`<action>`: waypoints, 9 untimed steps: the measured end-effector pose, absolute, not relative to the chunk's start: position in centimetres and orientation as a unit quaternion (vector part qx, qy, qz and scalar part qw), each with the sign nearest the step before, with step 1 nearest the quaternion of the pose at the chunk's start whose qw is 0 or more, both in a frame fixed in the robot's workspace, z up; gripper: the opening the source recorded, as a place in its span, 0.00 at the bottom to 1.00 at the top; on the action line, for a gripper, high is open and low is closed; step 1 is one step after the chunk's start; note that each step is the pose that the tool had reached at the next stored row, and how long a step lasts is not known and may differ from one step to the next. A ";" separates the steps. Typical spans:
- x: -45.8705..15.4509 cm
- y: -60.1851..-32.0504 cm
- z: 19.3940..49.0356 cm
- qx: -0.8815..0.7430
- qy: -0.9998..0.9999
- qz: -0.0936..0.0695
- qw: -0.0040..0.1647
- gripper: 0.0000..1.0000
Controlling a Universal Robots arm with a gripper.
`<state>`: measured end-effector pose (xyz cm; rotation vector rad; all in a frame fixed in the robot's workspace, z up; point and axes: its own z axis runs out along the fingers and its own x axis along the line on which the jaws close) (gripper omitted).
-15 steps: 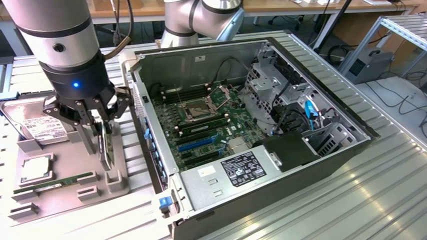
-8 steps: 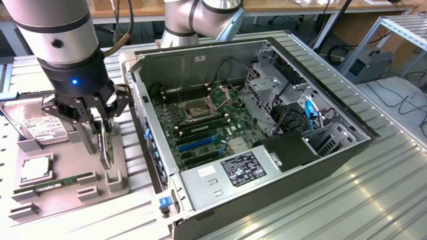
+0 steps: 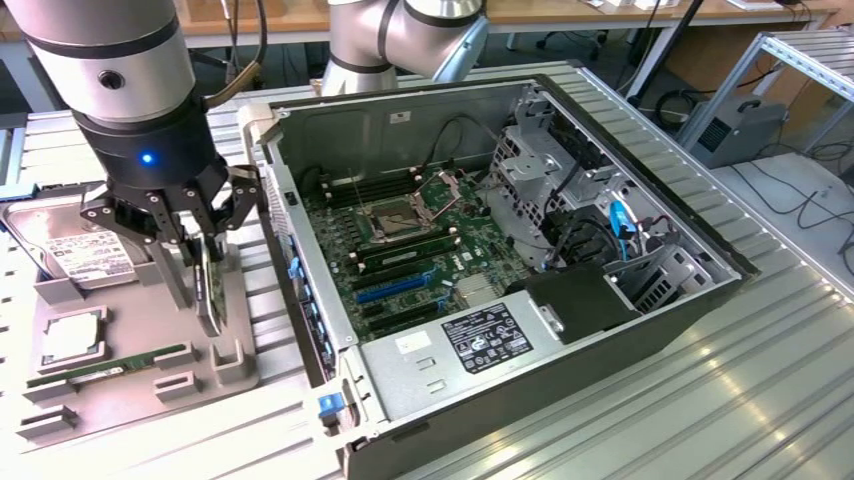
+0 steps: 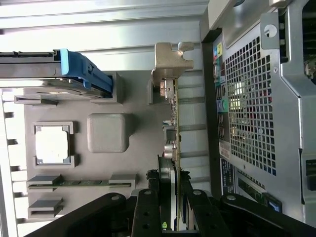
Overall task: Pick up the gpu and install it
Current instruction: 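Pick up the gpu and move the gpu toward the slot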
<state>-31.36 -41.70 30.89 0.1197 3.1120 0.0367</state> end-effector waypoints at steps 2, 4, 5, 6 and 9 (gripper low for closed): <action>-31.4 -41.7 31.0 0.038 0.999 0.012 0.013 0.27; -31.4 -41.7 31.1 0.038 0.999 0.012 0.014 0.27; -31.4 -41.7 31.1 0.038 0.999 0.012 0.014 0.27; -31.4 -41.7 31.2 0.038 0.999 0.012 0.013 0.27; -31.4 -41.7 31.3 0.038 0.999 0.012 0.014 0.27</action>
